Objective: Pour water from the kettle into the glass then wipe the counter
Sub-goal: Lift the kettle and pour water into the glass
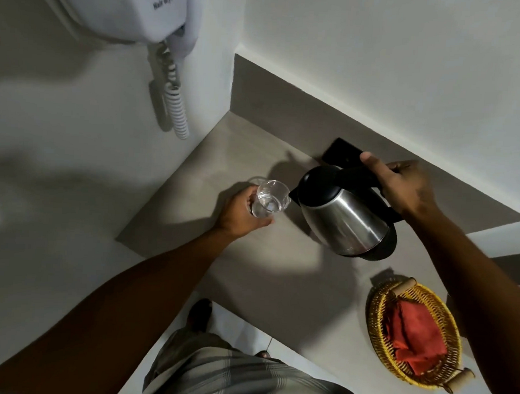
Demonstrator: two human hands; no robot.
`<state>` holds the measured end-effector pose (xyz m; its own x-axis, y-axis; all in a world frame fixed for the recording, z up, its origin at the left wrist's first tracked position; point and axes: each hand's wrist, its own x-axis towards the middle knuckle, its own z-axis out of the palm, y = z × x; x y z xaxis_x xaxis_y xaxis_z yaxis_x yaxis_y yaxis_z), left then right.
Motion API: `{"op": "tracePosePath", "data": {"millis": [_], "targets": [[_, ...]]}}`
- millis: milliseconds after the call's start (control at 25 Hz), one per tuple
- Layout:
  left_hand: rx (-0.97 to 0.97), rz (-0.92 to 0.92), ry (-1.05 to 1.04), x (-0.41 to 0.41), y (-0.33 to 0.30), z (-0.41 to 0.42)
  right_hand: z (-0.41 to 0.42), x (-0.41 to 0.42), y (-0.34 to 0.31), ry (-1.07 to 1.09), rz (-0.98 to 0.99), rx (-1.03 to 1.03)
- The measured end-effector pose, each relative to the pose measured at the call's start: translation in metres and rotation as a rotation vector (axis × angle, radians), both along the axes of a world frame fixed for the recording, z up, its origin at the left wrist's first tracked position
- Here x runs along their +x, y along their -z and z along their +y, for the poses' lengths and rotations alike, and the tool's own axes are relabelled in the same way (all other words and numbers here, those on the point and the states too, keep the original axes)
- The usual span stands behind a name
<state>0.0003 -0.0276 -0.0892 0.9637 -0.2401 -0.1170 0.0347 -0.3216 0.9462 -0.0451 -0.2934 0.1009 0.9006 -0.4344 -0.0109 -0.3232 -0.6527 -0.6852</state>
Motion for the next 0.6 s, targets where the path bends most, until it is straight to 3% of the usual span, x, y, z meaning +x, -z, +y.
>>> {"op": "tracePosePath", "data": {"millis": [600], "targets": [[0.034,-0.038,0.025,-0.002,0.001,0.004,0.047,0.039,-0.028,-0.206,0.123,-0.353]]}}
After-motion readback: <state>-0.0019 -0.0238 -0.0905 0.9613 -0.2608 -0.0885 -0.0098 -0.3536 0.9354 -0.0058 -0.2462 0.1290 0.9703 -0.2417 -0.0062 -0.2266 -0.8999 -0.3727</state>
